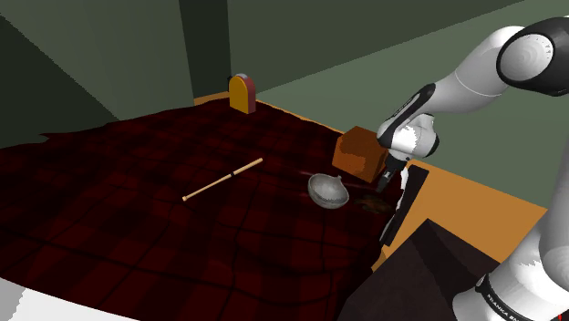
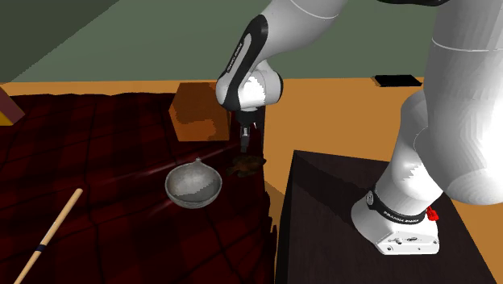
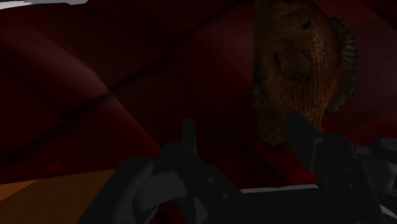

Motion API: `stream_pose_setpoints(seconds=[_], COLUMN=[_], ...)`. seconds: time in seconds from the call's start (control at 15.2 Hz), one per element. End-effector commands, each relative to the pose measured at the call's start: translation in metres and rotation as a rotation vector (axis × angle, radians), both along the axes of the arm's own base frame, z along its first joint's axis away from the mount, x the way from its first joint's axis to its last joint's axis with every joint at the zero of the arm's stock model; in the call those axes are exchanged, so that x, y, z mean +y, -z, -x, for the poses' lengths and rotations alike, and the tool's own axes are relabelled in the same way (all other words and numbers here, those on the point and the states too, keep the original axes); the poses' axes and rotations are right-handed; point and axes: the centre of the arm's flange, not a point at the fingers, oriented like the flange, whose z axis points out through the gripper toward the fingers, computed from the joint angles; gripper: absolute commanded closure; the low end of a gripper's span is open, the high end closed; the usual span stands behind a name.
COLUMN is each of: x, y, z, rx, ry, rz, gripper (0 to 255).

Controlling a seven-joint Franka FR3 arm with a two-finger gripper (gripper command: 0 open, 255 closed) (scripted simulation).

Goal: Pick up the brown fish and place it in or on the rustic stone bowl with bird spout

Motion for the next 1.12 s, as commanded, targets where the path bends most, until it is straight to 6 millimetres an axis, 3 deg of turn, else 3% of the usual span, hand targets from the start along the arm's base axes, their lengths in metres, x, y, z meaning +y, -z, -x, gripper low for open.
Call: stream_pose_setpoints(seconds=[0.0,0.53,0.59,1.06], x=[0.0,0.0,0.0,0.098], y=[0.0,0.0,0.0,0.014], z=[0.0,0.0,0.0,-0.058], rx=[0.0,0.0,0.0,0.137], ry=[0.0,0.0,0.0,-0.092], rz=[0.0,0.0,0.0,0.095], gripper=[255,255,0,0])
